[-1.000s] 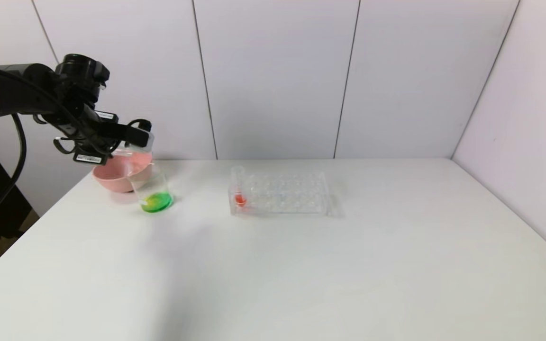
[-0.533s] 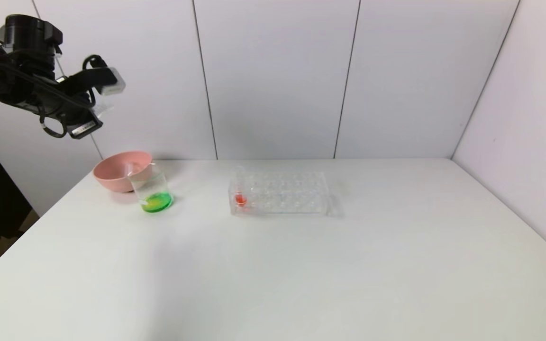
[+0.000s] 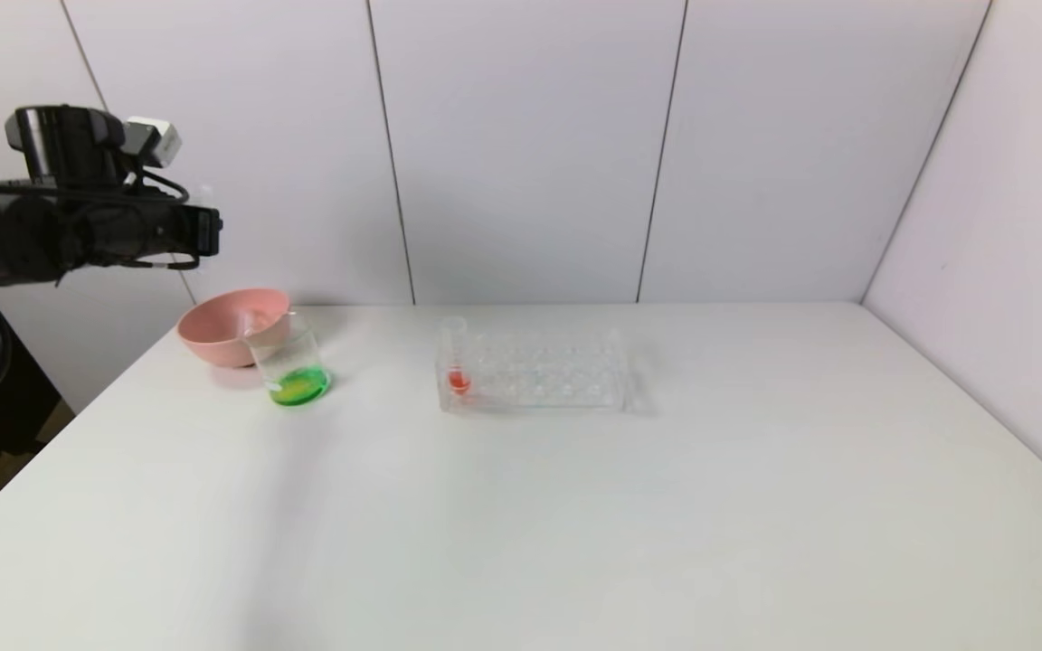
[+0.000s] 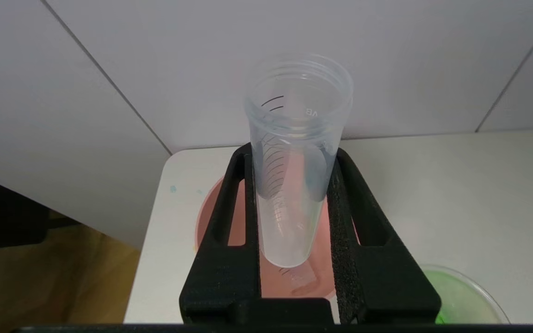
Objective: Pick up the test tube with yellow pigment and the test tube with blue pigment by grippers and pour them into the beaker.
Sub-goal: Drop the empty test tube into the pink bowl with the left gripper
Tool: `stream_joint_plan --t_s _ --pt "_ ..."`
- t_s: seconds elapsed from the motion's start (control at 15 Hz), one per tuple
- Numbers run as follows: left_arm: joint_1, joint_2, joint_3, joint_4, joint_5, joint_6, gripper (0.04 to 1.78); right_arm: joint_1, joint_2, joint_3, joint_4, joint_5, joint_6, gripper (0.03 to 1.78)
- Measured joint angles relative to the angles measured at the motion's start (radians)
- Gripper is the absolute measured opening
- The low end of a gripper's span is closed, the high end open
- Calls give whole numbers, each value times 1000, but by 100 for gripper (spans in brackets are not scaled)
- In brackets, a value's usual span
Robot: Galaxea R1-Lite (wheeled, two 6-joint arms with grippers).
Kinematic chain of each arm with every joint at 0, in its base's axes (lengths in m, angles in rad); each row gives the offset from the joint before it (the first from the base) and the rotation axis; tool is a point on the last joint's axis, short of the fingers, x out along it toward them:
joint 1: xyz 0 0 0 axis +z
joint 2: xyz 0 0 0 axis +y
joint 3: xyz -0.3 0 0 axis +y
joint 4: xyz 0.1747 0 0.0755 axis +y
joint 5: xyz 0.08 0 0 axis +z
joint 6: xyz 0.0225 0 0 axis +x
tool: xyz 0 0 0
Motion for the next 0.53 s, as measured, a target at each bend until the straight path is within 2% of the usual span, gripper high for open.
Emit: stream_joint_plan --t_s 0.13,0.27,0.53 --pt "25 60 119 -275 -5 -71 44 0 0 0 0 0 0 171" --pt "41 121 177 -469 -6 -95 44 0 0 0 0 0 0 171" --pt "49 180 192 -507 -7 -98 44 0 0 0 0 0 0 171"
